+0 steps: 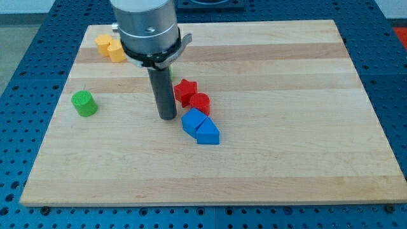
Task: Move green star into green circle
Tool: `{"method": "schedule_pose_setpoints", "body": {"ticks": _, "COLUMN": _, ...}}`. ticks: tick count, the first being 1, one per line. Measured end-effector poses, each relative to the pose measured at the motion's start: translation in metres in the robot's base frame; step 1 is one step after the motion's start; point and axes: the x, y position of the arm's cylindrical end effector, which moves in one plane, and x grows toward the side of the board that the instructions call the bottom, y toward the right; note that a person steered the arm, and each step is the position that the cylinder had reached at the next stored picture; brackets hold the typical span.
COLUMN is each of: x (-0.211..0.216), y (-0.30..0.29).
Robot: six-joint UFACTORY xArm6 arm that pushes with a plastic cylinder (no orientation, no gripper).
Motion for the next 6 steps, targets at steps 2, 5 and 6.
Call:
{"method": "schedule_pose_setpoints", "body": {"ticks": 2, "x": -0.031, "y": 0.009}}
{"method": "schedule_pose_setpoints", "body": {"ticks": 5, "x": -0.084, "y": 0.015}}
{"method": "schedule_pose_setpoints", "body": {"ticks": 6, "x": -0.094, "y": 0.006}}
